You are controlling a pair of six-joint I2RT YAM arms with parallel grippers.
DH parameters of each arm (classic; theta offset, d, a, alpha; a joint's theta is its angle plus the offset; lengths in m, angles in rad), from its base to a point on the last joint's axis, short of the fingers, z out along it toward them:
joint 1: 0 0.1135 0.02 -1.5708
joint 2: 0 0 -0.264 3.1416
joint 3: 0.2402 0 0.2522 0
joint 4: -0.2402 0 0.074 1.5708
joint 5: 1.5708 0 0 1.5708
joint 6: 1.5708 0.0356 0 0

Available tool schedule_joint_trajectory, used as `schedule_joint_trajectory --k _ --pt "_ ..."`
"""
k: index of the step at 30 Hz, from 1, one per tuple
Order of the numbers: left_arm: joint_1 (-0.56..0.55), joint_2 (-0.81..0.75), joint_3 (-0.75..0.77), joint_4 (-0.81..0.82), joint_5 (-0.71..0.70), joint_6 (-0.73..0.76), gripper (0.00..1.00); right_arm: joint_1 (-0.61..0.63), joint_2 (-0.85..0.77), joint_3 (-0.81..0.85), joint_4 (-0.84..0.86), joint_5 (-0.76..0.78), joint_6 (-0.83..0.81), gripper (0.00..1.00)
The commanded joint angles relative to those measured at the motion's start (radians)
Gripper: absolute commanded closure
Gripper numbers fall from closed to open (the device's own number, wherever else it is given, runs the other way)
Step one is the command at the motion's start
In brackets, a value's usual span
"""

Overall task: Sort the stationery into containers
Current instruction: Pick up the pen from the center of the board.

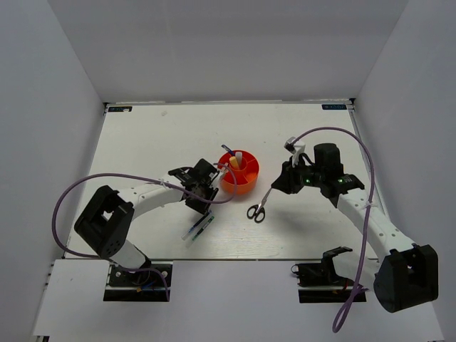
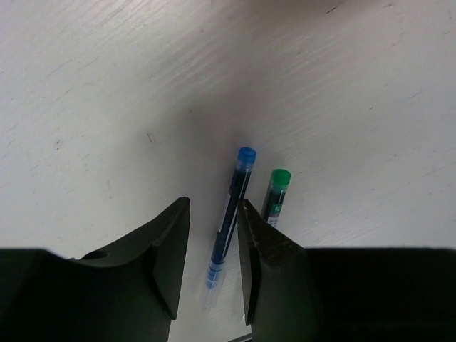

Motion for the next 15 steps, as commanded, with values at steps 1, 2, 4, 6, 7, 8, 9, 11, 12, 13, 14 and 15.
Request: schedule_joint_trajectory --k 1,2,4,6,7,8,9,11,12,13,14,15 --pt "-0.020 -0.003 0.005 0.035 0.012 -0.011 0.56 -0.018 -0.007 -0.006 0.008 -0.034 -0.003 0.72" --pt "-0.025 -0.003 0.004 0.035 0.012 -0.011 0.57 -0.019 -0.007 -0.004 0.008 -0.035 -0.003 0.72" --pt "-0.036 -0.001 -0.001 0.038 0.012 -0.012 0.57 -0.029 -0.007 -0.009 0.009 -0.041 0.002 0.72" --pt "-0.039 0.005 -0.005 0.041 0.005 -0.014 0.57 -0.037 -0.007 -0.010 0.011 -0.046 0.004 0.72" --pt "-0.040 0.006 -0.008 0.038 0.006 -0.016 0.57 -0.040 -0.004 -0.009 0.011 -0.049 0.007 0.72" --pt "-0.042 0.010 -0.011 0.043 0.004 -0.016 0.57 -0.046 -0.004 -0.009 0.012 -0.051 0.007 0.72" --pt "-0.043 0.016 -0.016 0.047 0.000 -0.017 0.57 -0.045 -0.004 -0.007 0.012 -0.051 0.011 0.72" --pt "-0.050 0.022 -0.022 0.049 0.001 -0.017 0.59 -0.057 -0.003 -0.007 0.016 -0.057 0.013 0.72" --pt "-0.048 0.026 -0.025 0.051 -0.002 -0.019 0.61 -0.055 -0.003 -0.012 0.016 -0.061 0.017 0.72" --pt "-0.048 0.029 -0.022 0.052 0.000 -0.017 0.61 -0.060 -0.004 -0.010 0.014 -0.066 0.019 0.72" --pt "-0.048 0.036 -0.027 0.054 0.001 -0.017 0.62 -0.063 -0.001 -0.009 0.016 -0.067 0.020 0.72" --pt "-0.048 0.042 -0.025 0.054 -0.020 -0.017 0.62 -0.066 -0.001 -0.010 0.017 -0.074 0.023 0.72"
